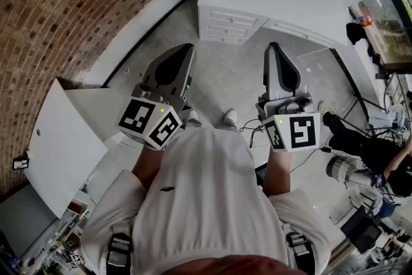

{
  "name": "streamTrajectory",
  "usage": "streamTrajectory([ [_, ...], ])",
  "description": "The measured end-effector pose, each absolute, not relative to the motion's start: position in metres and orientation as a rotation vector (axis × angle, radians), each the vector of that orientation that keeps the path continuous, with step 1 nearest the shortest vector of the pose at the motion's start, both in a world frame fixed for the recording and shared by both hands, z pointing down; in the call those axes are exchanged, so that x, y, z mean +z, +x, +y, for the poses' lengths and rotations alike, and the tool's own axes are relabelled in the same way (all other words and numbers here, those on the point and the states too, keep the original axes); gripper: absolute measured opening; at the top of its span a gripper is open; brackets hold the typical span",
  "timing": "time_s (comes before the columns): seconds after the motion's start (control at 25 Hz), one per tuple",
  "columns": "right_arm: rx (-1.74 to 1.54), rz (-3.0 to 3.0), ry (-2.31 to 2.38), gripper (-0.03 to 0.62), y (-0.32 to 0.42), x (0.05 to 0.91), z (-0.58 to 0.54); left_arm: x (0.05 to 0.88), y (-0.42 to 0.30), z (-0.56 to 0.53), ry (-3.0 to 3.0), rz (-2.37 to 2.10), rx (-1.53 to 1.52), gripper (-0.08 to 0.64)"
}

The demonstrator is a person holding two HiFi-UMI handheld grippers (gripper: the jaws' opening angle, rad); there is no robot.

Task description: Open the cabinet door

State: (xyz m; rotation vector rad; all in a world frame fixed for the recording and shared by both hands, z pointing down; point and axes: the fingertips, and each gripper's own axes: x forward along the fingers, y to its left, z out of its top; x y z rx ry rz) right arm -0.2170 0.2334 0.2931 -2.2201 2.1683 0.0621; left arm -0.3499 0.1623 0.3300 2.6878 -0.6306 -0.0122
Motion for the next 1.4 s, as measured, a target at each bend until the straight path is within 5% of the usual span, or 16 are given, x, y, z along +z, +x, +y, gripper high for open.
streamTrajectory([
  [0.36,-0.022,2.179,-2.130,0.005,-0.137,0.309,0.297,0.330,-0.260,0.238,2.706,-0.651,0.051,0.008],
  [1.4,0.046,2.248,-1.813,0.005,-0.063,0.304,0.386,0.337,-0.184,0.330,2.688,-0.890,0.053,0.008],
])
